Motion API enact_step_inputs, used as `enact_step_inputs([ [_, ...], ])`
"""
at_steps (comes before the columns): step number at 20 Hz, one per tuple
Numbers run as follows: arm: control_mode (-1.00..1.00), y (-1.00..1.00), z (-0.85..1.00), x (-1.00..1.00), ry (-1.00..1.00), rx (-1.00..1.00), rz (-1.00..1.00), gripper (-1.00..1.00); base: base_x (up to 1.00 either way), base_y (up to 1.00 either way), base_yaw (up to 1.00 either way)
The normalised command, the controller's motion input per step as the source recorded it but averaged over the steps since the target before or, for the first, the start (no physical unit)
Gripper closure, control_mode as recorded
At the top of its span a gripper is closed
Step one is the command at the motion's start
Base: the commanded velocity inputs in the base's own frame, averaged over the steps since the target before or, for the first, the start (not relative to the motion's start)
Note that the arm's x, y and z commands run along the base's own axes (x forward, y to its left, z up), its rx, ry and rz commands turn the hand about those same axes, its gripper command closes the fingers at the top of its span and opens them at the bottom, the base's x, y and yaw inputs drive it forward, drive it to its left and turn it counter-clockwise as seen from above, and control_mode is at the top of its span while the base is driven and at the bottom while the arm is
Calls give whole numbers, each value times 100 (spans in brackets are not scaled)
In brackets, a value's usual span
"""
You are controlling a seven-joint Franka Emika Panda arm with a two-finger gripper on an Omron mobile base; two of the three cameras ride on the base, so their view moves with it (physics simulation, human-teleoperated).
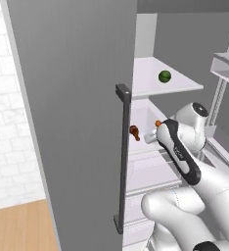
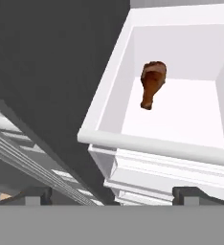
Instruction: Place one avocado and one chicken drumstick in each tupperware on the nearby counter, to pack two identical lunches.
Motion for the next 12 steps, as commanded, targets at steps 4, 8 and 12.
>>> enact_step_inputs([
  [4,-100,0,-22,57,0,0,2,-100,0,0,0],
  [8,-100,0,-23,54,0,0,2,-100,0,0,0],
  [12,-100,0,-21,51,0,0,2,-100,0,0,0],
])
